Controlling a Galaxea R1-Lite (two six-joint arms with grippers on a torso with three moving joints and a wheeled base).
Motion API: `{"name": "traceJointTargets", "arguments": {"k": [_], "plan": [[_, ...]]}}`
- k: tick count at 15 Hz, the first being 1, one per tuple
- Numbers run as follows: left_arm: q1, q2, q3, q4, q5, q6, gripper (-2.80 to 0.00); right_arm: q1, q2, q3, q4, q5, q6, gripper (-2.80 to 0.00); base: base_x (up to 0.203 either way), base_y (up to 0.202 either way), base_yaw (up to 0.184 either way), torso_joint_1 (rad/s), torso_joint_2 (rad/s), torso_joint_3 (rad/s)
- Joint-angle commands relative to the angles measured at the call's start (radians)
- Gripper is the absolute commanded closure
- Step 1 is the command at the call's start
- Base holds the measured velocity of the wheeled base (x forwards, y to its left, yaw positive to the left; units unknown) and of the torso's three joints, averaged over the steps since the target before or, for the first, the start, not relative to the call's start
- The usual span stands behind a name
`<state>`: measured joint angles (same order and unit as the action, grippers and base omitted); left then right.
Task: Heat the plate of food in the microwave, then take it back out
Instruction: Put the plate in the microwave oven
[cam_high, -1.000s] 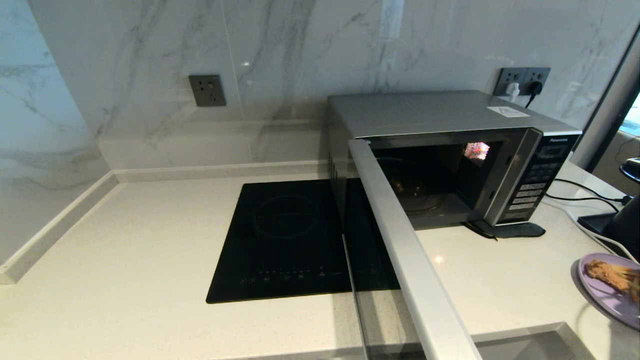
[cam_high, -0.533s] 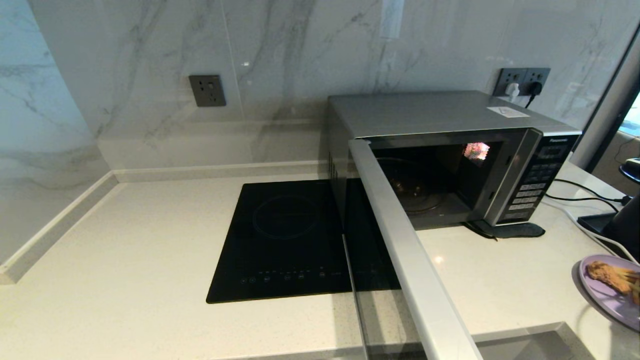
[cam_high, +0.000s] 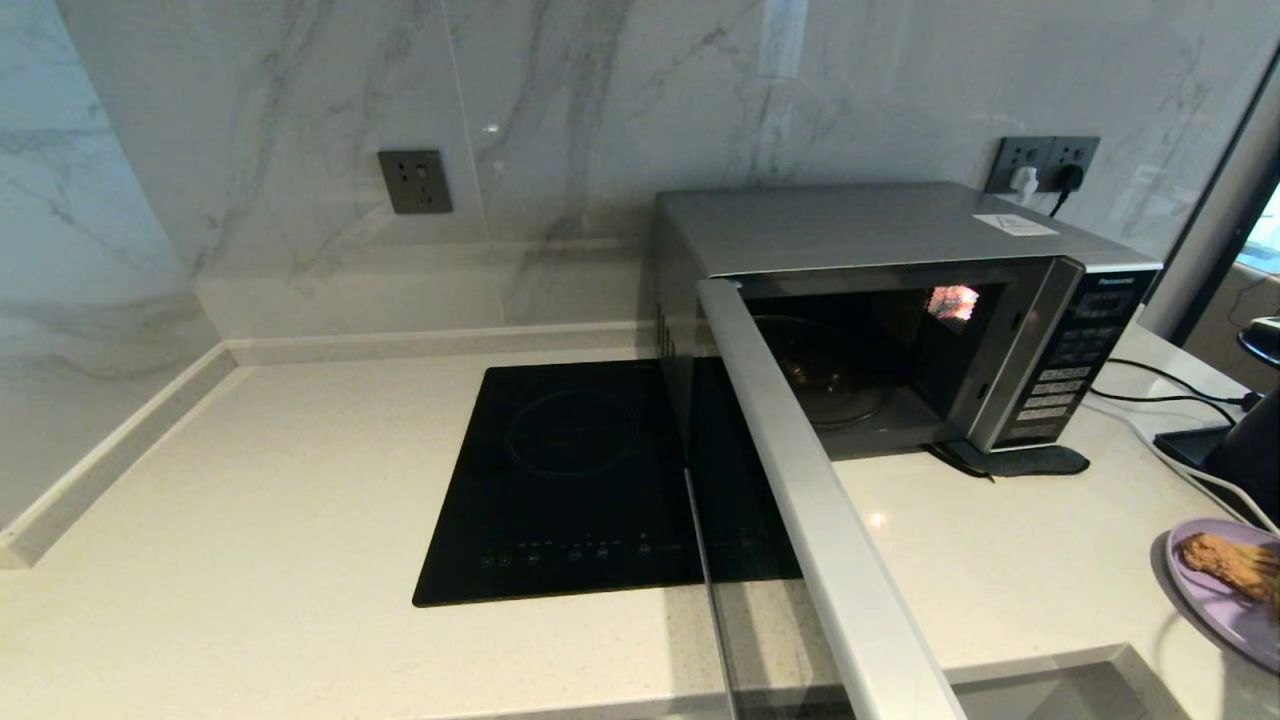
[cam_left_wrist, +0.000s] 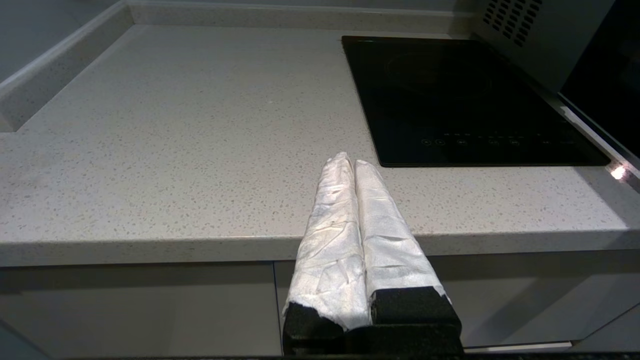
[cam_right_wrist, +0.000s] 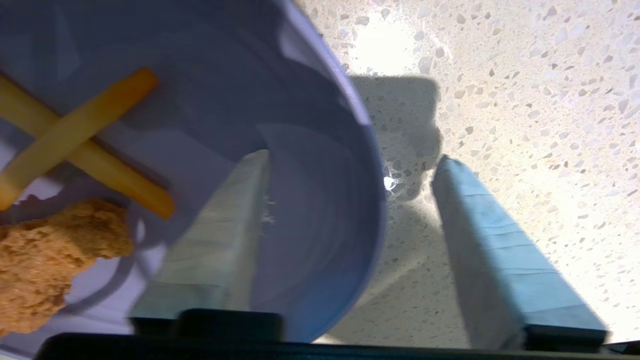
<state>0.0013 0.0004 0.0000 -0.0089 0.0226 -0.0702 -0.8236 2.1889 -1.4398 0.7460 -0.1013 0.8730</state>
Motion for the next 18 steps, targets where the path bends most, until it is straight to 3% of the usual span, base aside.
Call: {"name": "traceJointTargets", "arguments": {"k": [1,14,18], "plan": [[0.0,0.001,0.0,0.0,0.0,0.0,0.0,0.0,0.008,-0.001,0.004,0.0,0.004,0.0,0.0,0.0,0.0,0.0,0.0,0.0],[0.0,0.001,0.0,0.0,0.0,0.0,0.0,0.0,-0.044,0.026,0.005,0.004,0.002,0.0,0.0,0.0,0.0,0.0,0.0,0.0],[0.0,0.001,0.0,0.0,0.0,0.0,0.0,0.0,-0.139,0.07,0.006,0.045,-0.012,0.0,0.0,0.0,0.0,0.0,0.0,0.0]]}}
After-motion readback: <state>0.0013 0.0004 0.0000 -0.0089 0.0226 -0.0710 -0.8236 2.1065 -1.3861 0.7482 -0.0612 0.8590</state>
